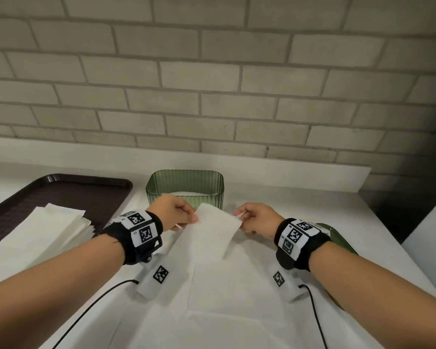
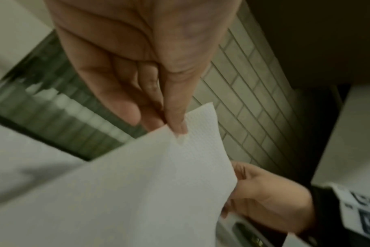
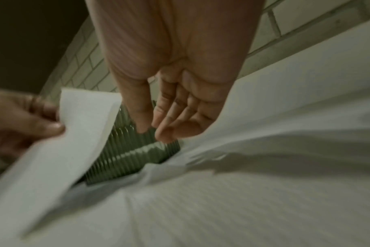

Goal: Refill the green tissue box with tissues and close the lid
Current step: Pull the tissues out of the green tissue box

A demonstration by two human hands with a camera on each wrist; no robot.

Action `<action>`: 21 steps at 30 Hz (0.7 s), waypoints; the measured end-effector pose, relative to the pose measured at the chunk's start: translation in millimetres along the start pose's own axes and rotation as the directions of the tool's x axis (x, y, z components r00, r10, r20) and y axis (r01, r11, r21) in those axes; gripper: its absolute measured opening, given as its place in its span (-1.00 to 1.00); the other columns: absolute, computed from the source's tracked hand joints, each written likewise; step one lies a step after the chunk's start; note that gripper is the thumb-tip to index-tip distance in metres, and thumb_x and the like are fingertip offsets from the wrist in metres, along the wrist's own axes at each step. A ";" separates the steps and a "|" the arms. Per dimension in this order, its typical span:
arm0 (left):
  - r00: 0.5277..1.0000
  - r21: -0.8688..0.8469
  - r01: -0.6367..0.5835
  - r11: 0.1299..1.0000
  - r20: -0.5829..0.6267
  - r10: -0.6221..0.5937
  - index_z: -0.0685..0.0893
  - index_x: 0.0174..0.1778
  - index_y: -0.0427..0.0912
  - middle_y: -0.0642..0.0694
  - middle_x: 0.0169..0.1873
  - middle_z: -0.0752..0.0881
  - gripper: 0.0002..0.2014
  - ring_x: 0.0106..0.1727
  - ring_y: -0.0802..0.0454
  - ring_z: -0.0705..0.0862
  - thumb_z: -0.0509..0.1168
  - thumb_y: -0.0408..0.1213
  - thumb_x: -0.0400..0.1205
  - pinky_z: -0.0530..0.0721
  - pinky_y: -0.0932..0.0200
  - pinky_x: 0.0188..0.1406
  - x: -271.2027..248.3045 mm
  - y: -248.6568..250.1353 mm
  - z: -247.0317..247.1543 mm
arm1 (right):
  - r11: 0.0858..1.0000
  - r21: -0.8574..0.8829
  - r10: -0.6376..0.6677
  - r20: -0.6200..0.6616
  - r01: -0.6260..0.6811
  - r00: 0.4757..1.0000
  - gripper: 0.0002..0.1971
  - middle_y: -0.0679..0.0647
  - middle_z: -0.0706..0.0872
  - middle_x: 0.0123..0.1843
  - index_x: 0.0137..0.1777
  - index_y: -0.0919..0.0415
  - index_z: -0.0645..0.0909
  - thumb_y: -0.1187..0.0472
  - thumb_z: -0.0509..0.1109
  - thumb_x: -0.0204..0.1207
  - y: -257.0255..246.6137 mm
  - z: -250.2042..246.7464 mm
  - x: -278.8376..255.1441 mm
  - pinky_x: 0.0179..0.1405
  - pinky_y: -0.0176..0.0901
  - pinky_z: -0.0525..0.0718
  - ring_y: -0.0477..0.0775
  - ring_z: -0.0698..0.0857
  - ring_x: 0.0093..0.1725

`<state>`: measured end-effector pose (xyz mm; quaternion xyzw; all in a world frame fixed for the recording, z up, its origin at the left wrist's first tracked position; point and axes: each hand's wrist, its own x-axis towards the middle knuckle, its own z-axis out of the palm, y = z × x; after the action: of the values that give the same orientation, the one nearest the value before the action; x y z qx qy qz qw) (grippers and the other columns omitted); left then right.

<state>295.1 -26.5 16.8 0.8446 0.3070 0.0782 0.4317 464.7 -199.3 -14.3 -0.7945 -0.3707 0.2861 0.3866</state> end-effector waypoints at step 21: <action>0.974 -0.559 -0.066 0.826 -0.215 -0.068 0.64 -0.19 -0.23 -0.07 -0.35 0.72 -0.94 -0.44 0.16 0.66 0.40 -0.41 0.55 0.67 0.38 -0.50 2.9 12.3 -16.6 | 0.736 0.659 -0.181 -0.035 0.159 0.983 -0.85 0.09 0.81 -0.19 0.07 0.35 0.69 0.38 0.33 0.58 -35.0 9.7 -15.9 -0.24 -0.33 0.76 -0.05 0.80 -0.26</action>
<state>296.5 -18.9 36.2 0.6651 0.3177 0.2603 0.6236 435.7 -193.3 12.1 -0.5655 -0.3233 0.3743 0.6600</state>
